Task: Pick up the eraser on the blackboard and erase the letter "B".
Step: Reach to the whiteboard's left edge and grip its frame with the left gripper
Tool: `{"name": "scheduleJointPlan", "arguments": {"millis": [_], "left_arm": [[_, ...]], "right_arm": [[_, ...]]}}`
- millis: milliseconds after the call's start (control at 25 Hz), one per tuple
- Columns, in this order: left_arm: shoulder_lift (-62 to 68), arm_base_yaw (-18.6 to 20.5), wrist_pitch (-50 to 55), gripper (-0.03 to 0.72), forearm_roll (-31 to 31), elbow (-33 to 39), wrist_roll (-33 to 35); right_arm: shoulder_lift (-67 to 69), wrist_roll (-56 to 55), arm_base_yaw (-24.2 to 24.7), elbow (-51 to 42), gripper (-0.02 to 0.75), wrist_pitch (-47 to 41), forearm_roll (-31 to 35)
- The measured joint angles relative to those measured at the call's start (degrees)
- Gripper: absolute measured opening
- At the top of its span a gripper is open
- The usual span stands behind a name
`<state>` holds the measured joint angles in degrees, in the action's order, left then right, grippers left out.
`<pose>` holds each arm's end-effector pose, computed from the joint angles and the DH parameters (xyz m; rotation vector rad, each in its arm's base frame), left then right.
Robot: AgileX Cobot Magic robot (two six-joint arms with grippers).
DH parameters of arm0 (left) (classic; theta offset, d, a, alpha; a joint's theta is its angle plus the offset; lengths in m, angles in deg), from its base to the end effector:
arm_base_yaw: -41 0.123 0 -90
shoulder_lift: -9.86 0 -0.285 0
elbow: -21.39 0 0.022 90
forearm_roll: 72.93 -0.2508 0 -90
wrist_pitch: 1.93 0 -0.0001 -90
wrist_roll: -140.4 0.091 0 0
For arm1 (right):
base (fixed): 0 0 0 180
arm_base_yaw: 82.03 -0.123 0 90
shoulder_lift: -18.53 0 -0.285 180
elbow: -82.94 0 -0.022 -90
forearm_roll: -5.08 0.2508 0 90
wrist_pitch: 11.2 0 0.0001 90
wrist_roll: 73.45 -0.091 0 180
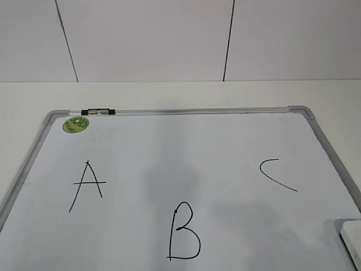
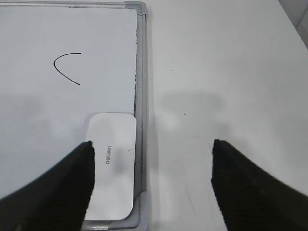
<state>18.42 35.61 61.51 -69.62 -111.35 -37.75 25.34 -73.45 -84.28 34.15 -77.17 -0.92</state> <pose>-0.0078 -0.0040 0.2801 0.1361 2.0774 -0.1072 -0.0109 -0.0091 0.2693 -0.0301 2.1185 -0.1034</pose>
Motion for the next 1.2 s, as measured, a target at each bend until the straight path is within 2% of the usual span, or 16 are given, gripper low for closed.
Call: {"name": "scheduleJointPlan", "arguments": {"millis": [600, 1040, 1200], "left_arm": [[0.0, 0.0, 0.0, 0.235, -0.1, 0.0, 0.0], [0.7, 0.0, -0.4, 0.236, 0.0, -0.4, 0.0], [7.0, 0.0, -0.9, 0.236, -0.1, -3.6, 0.0]], "right_arm": [[0.7, 0.0, 0.0, 0.3, 0.584, -0.2, 0.2], [15.8, -4.2, 0.0, 6.6, 0.584, -6.1, 3.2], [22.2, -5.5, 0.0, 9.1, 0.584, -6.3, 5.7]]}}
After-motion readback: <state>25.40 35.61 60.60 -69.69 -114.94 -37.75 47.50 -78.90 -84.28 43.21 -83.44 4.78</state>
